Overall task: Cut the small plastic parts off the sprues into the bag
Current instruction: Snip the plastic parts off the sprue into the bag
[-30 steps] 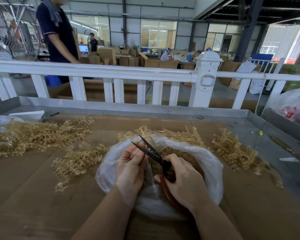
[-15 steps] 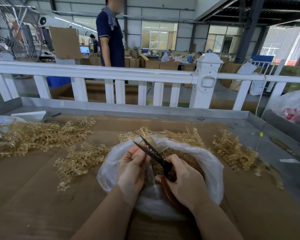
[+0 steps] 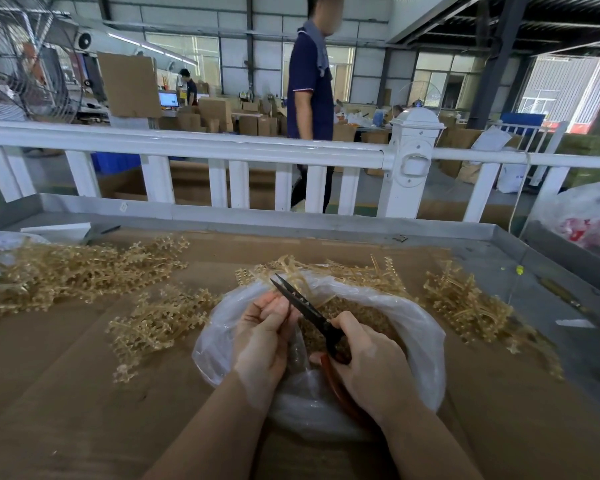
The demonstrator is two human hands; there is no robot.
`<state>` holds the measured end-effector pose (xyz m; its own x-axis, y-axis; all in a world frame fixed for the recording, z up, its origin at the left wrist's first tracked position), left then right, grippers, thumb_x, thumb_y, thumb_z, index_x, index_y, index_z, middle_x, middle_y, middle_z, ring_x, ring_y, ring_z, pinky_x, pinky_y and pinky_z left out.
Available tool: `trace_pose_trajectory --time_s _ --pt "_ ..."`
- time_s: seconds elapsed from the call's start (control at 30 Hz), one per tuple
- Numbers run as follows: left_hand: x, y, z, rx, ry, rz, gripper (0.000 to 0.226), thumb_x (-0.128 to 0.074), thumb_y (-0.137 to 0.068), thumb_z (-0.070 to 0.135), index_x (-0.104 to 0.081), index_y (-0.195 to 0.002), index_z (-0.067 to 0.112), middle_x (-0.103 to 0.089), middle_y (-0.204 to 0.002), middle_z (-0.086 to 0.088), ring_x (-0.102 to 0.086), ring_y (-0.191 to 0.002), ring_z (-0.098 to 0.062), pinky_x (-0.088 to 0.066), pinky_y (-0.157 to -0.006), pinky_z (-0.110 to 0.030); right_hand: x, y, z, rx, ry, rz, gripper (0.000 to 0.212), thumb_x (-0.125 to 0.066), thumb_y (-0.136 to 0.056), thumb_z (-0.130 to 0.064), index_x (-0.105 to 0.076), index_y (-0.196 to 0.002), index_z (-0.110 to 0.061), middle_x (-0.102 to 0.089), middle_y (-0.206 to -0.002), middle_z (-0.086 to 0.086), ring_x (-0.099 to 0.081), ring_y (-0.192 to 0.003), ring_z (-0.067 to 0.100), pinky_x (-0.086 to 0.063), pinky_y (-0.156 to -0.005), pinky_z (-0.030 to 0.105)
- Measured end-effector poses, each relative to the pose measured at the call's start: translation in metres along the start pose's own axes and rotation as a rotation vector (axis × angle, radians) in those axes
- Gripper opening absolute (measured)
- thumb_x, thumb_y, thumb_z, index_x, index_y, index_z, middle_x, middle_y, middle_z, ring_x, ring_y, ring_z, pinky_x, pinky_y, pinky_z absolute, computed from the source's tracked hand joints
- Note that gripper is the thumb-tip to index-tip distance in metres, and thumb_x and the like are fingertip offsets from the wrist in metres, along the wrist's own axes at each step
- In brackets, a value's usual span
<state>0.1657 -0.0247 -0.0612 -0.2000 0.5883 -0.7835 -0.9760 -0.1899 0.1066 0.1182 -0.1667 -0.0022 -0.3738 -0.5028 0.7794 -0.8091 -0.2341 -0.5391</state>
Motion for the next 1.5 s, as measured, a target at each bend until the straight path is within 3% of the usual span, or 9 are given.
trace_pose_trajectory --time_s 0.13,0.43,0.63,0.77,0.83,1.03,1.17,1.5 --pt "0.002 -0.001 -0.002 0.02 0.018 0.001 0.016 -0.05 -0.09 -0.006 -0.059 -0.095 0.007 -0.061 -0.084 -0.007 -0.062 -0.072 -0.012 -0.055 -0.057 -0.016 0.001 0.0 -0.002 0.011 0.008 -0.003 0.042 -0.062 -0.082 -0.055 -0.056 -0.108 -0.023 -0.067 -0.09 -0.005 -0.064 -0.082 0.014 -0.052 -0.069 0.029" --pt "0.004 -0.001 -0.001 0.003 0.038 0.032 0.018 -0.052 -0.088 -0.007 -0.059 -0.088 0.009 -0.057 -0.08 -0.006 -0.061 -0.068 -0.012 -0.056 -0.058 -0.018 0.007 0.002 -0.005 0.017 -0.006 0.033 0.044 -0.064 -0.08 -0.055 -0.059 -0.106 -0.02 -0.068 -0.086 -0.005 -0.065 -0.076 0.013 -0.054 -0.064 0.027" --pt "-0.002 -0.004 -0.001 -0.001 0.002 -0.053 0.023 -0.044 -0.093 -0.009 -0.056 -0.111 0.0 -0.056 -0.091 -0.012 -0.057 -0.086 -0.019 -0.054 -0.079 -0.025 0.012 0.002 -0.005 0.009 0.005 0.061 0.047 -0.06 -0.077 -0.061 -0.059 -0.103 -0.023 -0.064 -0.087 -0.008 -0.062 -0.08 0.011 -0.051 -0.066 0.022" --pt "-0.006 -0.001 -0.001 0.014 -0.012 -0.091 0.034 -0.043 -0.094 -0.008 -0.049 -0.127 -0.002 -0.056 -0.097 -0.015 -0.057 -0.086 -0.019 -0.054 -0.071 -0.019 0.013 0.002 -0.006 0.008 0.006 0.067 0.045 -0.062 -0.077 -0.059 -0.059 -0.102 -0.022 -0.065 -0.087 -0.007 -0.062 -0.08 0.009 -0.05 -0.066 0.019" --pt "-0.007 0.0 -0.002 0.018 -0.035 -0.1 0.037 -0.043 -0.094 -0.008 -0.046 -0.13 -0.004 -0.053 -0.102 -0.019 -0.056 -0.086 -0.019 -0.052 -0.076 -0.022 0.012 0.001 -0.006 0.006 -0.002 0.064 0.044 -0.063 -0.077 -0.058 -0.059 -0.103 -0.022 -0.066 -0.088 -0.007 -0.062 -0.081 0.009 -0.051 -0.068 0.019" --pt "-0.01 0.001 -0.005 0.025 -0.117 -0.12 0.025 -0.043 -0.09 -0.011 -0.053 -0.113 -0.01 -0.047 -0.092 -0.021 -0.05 -0.082 -0.028 -0.043 -0.093 -0.043 0.013 0.001 -0.005 0.007 -0.011 0.065 0.041 -0.066 -0.078 -0.053 -0.06 -0.103 -0.022 -0.066 -0.09 -0.007 -0.063 -0.083 0.01 -0.05 -0.068 0.019" --pt "-0.011 0.003 -0.006 0.023 -0.131 -0.119 0.016 -0.044 -0.089 -0.011 -0.057 -0.093 -0.004 -0.051 -0.082 -0.016 -0.052 -0.073 -0.024 -0.045 -0.082 -0.035 0.011 0.002 -0.003 -0.002 -0.038 0.049 0.041 -0.065 -0.079 -0.053 -0.058 -0.105 -0.021 -0.065 -0.093 -0.007 -0.062 -0.087 0.011 -0.052 -0.071 0.023" --pt "-0.006 0.0 -0.007 0.039 -0.114 -0.085 0.017 -0.045 -0.089 -0.011 -0.056 -0.092 0.0 -0.05 -0.079 -0.015 -0.052 -0.07 -0.023 -0.048 -0.077 -0.033 0.01 0.002 -0.005 0.001 -0.067 0.022 0.047 -0.06 -0.081 -0.057 -0.057 -0.108 -0.02 -0.067 -0.095 -0.005 -0.064 -0.086 0.013 -0.052 -0.072 0.025"
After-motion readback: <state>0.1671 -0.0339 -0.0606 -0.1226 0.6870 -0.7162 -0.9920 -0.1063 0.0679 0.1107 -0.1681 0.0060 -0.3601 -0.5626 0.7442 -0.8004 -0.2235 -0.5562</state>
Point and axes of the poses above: each hand's wrist, its own y-axis away from the middle knuckle, its own x-axis out of the back of the hand, z = x × y, the point moved 10 cm from there along -y, towards the middle knuckle
